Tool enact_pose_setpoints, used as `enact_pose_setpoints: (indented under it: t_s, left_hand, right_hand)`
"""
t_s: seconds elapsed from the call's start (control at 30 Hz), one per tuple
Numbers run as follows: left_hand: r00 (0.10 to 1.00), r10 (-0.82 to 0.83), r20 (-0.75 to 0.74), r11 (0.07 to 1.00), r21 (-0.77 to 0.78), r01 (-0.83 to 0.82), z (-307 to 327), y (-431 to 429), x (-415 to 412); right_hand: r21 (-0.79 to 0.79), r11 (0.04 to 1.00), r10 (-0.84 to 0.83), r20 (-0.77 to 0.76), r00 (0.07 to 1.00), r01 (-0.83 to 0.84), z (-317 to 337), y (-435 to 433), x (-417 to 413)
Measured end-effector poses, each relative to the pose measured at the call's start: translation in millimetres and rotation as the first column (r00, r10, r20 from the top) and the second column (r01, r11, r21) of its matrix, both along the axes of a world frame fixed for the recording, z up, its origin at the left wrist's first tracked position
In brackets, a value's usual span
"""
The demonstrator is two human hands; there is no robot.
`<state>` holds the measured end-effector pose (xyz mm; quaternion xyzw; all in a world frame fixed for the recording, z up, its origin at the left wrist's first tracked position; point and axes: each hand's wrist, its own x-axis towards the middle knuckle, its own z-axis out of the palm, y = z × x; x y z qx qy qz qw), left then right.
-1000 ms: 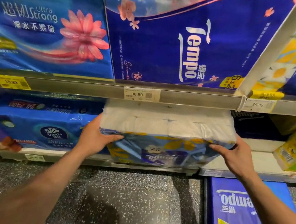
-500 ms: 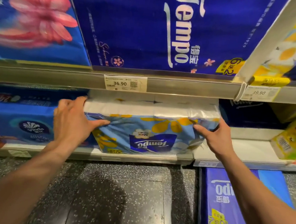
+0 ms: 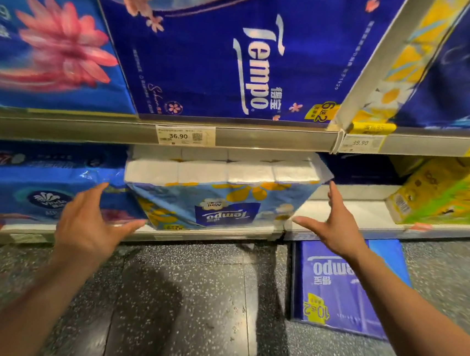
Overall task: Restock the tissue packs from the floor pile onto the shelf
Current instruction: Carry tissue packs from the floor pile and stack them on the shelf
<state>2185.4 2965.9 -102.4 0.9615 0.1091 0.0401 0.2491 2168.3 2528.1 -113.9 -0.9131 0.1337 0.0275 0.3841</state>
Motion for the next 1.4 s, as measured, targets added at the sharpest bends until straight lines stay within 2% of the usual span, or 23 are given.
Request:
enact_pose_setpoints:
  t_s: [0.2, 0.33, 0.47, 0.6, 0.67, 0.83, 0.97, 1.17, 1.3, 1.4]
  left_hand:
    - [0.975, -0.187, -0.120, 0.981, -0.079, 0.178, 73.3, -37.8, -40.7]
    - [0.953, -0.301, -0.032, 0.950, -0.100, 0.296, 135.7, -87.3, -57.4]
    - [0.944, -0.329, 0.030, 0.939, -0.092, 0.330, 170.2, -152.7, -76.3]
    - [0.954, -0.298, -0.014, 0.951, -0.087, 0.296, 174.1, -226.1, -97.3]
    - [0.952, -0.307, 0.016, 0.948, -0.081, 0.307, 170.7, -258.6, -112.3]
    - [0.955, -0.251, -0.156, 0.968, -0.070, 0.242, 166.8, -338.6, -129.9]
    - [0.950, -0.236, -0.203, 0.971, -0.092, 0.221, 123.2, -387.7, -129.2]
    - [0.913, -0.262, -0.313, 0.965, -0.101, 0.242, -35.6, -421.2, -107.7]
    - [0.892, -0.251, -0.375, 0.967, -0.128, 0.218, -146.3, -438.1, -87.8]
    - [0.858, -0.195, -0.475, 0.973, -0.204, 0.107, -223.2, -448.9, -73.6]
  right_hand:
    - [-0.061, 0.996, 0.054, -0.062, 0.997, -0.058, 102.4, -2.8, -73.7]
    - [-0.074, 0.995, 0.062, -0.082, 0.995, -0.068, 156.3, -26.3, -105.2]
    - [-0.019, 0.995, 0.092, -0.083, 0.992, -0.094, 176.0, -73.5, -120.0]
    - [-0.015, 0.991, 0.133, -0.092, 0.987, -0.135, 182.7, -139.8, -132.6]
    - [0.003, 0.983, 0.183, -0.118, 0.976, -0.184, 182.1, -173.2, -141.0]
    - [0.038, 0.976, 0.216, -0.170, 0.961, -0.213, 179.8, -249.3, -141.3]
    - [0.013, 0.980, 0.196, -0.197, 0.961, -0.198, 130.9, -288.8, -141.4]
    - [0.007, 0.997, 0.080, -0.220, 0.972, -0.081, -19.3, -318.0, -142.7]
    - [0.053, 0.991, -0.104, -0.248, 0.963, 0.121, -129.4, -338.7, -145.9]
    - [0.107, 0.933, -0.297, -0.314, 0.902, 0.344, -205.1, -353.4, -148.3]
